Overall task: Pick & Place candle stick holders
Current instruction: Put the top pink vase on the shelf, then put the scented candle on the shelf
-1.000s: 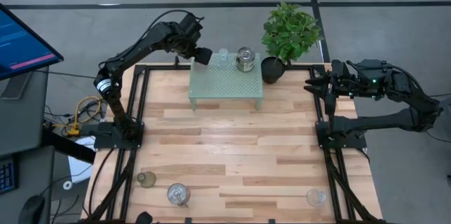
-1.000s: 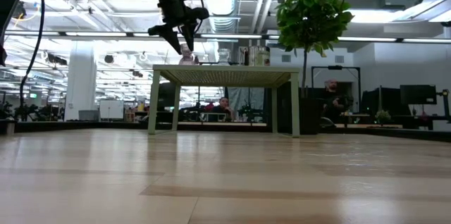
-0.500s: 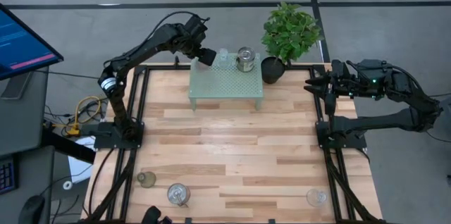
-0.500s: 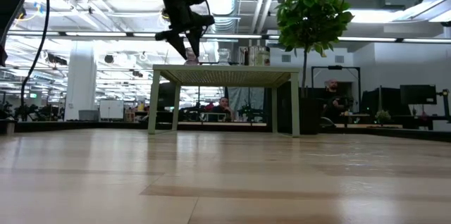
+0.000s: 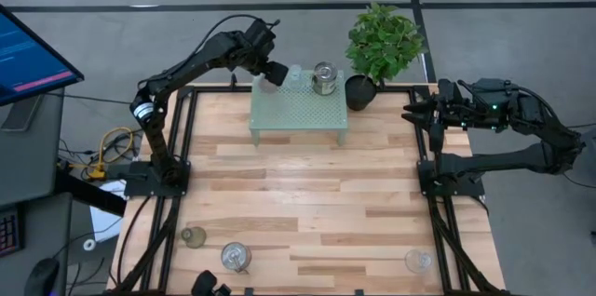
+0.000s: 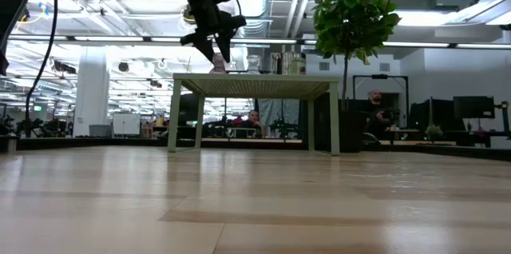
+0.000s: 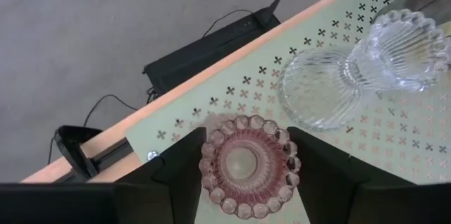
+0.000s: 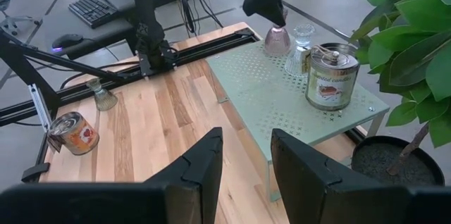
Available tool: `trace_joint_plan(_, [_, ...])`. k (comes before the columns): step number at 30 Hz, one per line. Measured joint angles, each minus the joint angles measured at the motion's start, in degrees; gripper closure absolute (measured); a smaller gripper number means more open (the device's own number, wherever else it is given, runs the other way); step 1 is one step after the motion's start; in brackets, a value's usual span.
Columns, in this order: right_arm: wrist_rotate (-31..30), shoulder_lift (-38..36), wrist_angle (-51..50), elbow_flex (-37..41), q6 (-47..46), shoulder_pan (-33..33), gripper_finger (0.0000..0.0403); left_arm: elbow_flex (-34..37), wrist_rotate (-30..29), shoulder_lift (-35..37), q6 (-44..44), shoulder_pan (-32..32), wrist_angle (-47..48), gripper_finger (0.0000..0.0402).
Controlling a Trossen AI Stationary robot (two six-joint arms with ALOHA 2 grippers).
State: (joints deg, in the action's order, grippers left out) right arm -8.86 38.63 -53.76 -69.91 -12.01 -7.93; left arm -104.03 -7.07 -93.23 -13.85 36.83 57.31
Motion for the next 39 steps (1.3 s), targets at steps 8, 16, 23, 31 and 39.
trace_joint_plan(8, [0.0, -0.02, 0.0, 0.0, 0.37, 0.01, 0.0289, 0.0, -0.02, 0.11, 2.08, -0.89, -2.75, 0.0159])
trace_joint_plan(16, [-1.6, 0.45, -0.46, -0.02, 0.59, -0.55, 0.0289, 0.04, -0.99, 2.84, 2.9, -0.89, -5.52, 0.0142])
trace_joint_plan(23, [-1.7, 5.7, -8.18, -1.49, 2.66, -2.11, 0.0262, 0.04, 0.19, 12.39, 2.94, -1.78, -6.26, 0.0144])
trace_joint_plan(31, [4.9, 18.02, -27.02, -6.39, 1.77, -0.21, 0.0159, 0.0, -3.56, 26.35, 0.2, -7.99, -6.18, 0.0144])
trace_joint_plan(39, [9.73, 25.3, -31.52, -6.73, -2.48, 6.77, 0.0144, -0.07, -4.9, 29.6, -8.66, -23.67, 7.48, 0.0155])
